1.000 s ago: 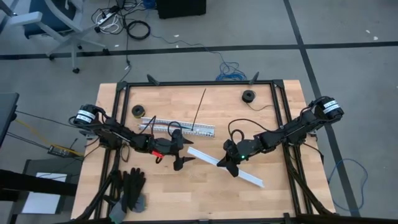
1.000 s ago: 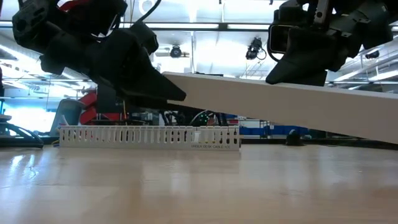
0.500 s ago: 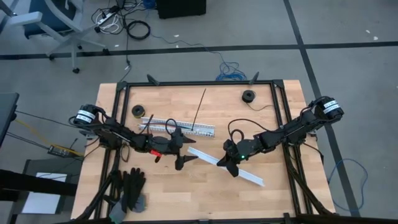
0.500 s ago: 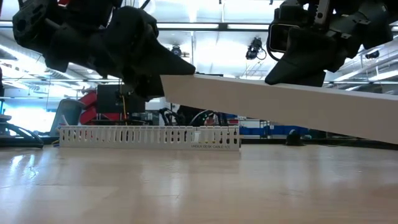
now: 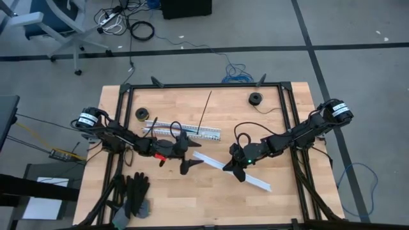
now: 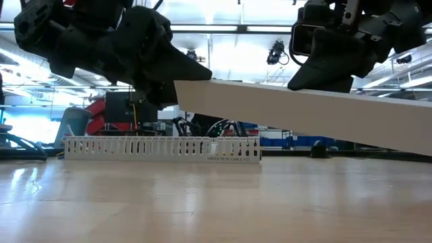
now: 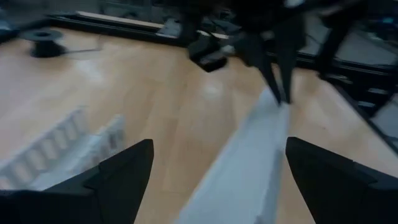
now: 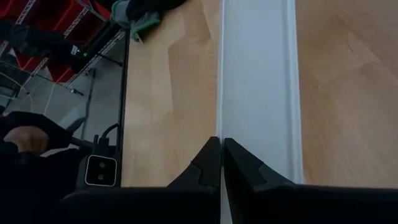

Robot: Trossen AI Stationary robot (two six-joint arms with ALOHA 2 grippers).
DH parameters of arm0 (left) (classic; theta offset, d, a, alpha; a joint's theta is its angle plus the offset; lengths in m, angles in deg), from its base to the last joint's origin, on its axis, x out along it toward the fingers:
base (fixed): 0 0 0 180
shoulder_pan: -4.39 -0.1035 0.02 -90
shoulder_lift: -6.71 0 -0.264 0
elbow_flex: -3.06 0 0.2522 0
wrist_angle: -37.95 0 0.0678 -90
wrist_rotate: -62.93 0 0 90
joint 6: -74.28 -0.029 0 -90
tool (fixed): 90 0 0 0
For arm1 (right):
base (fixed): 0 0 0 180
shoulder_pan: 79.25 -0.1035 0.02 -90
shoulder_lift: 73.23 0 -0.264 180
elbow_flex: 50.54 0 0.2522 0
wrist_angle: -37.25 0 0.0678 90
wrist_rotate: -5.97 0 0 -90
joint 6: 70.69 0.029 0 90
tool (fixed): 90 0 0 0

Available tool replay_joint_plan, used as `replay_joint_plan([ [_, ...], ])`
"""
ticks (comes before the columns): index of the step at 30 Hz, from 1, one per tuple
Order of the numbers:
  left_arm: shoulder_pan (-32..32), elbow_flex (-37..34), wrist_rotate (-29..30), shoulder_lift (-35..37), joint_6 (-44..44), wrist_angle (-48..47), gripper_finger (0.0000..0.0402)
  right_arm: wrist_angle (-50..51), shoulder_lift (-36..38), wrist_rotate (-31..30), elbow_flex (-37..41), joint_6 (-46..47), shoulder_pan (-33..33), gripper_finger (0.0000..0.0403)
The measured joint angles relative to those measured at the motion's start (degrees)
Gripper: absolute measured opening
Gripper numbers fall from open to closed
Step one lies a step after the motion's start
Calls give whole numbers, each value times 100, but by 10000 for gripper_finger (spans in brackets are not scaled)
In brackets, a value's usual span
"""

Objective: Ziptie cables
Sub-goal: Close the white cable duct

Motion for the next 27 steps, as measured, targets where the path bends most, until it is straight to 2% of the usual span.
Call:
replay_joint_plan([
  [8, 14, 0, -607, 0, -332, -74, 334, -289, 0, 9, 0, 22, 0, 0],
  [15, 18, 2, -815, 0, -569, -51, 296, -277, 2, 22, 0, 129, -2, 0],
  [20, 60, 2, -815, 0, -588, -54, 227, -269, 4, 22, 0, 127, -2, 0],
  [27, 88, 2, -817, 0, -573, -132, 87, -259, 4, 19, 0, 122, -2, 0],
])
